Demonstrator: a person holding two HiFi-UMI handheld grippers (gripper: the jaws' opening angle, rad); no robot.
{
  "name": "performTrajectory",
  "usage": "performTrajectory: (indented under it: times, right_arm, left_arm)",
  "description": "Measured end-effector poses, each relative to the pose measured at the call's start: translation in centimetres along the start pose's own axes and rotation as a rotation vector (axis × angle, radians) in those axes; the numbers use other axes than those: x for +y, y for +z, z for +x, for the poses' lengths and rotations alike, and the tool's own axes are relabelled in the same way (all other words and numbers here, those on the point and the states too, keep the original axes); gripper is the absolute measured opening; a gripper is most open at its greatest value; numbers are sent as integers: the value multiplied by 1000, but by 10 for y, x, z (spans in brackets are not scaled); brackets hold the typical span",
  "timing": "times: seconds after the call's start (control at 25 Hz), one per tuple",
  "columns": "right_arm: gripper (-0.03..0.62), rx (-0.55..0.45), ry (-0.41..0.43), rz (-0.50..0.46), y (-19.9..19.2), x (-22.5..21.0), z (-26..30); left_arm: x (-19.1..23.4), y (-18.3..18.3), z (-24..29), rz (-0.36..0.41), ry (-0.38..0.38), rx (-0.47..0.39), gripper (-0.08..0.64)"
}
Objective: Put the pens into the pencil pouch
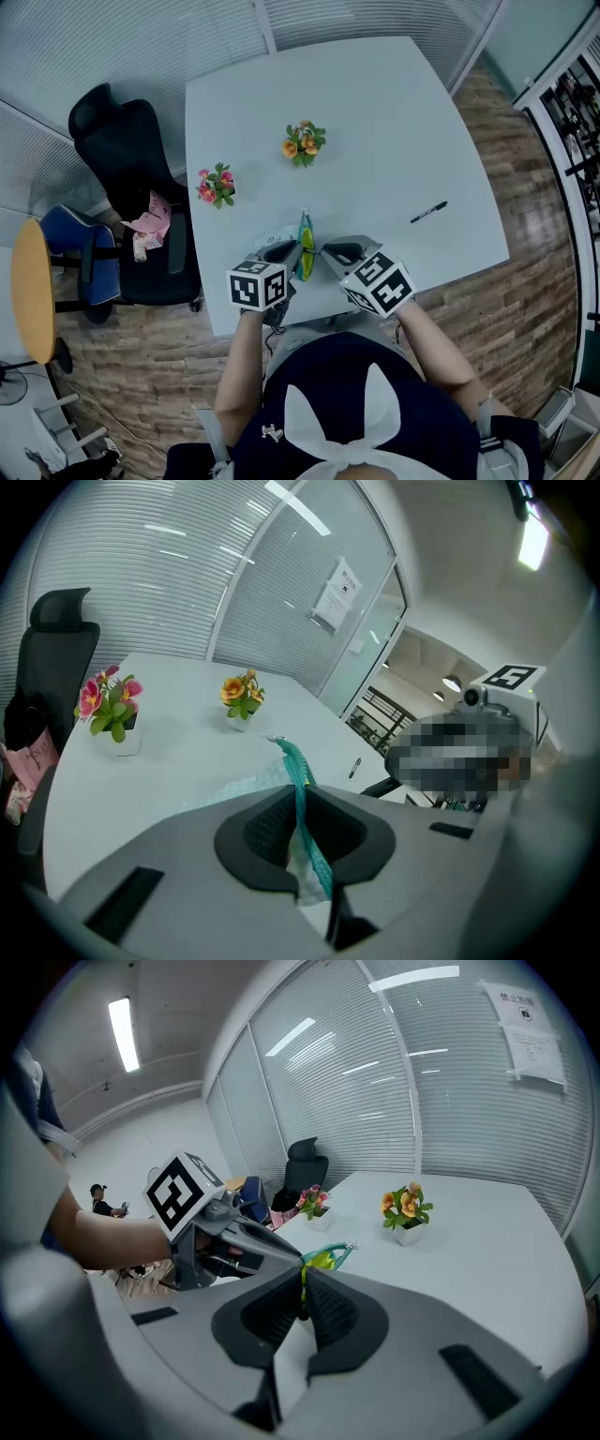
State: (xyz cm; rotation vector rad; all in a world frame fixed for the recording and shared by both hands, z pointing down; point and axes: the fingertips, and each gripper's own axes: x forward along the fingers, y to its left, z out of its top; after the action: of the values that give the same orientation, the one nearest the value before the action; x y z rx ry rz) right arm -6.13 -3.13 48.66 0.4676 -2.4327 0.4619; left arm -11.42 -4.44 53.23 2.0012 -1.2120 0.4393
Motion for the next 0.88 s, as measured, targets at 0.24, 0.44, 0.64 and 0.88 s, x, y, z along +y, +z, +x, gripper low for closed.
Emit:
performTrajectory:
  times: [0.24,0.44,0.64,0.88]
  right_arm:
    - [6,3,9,7,2,-1,13]
    - [5,10,19,20,3,0,23]
    - [5,4,20,33,3,1,26]
    - [6,-25,2,66,4,-8,18]
  left_arm:
    - [0,3,-1,-18,-8,-15,45]
    - [3,4,-3,-26,-9,-20,45]
    - [7,4,-5,-34,-14,-23,46]
    - [10,8,-2,-27,-22,-17,45]
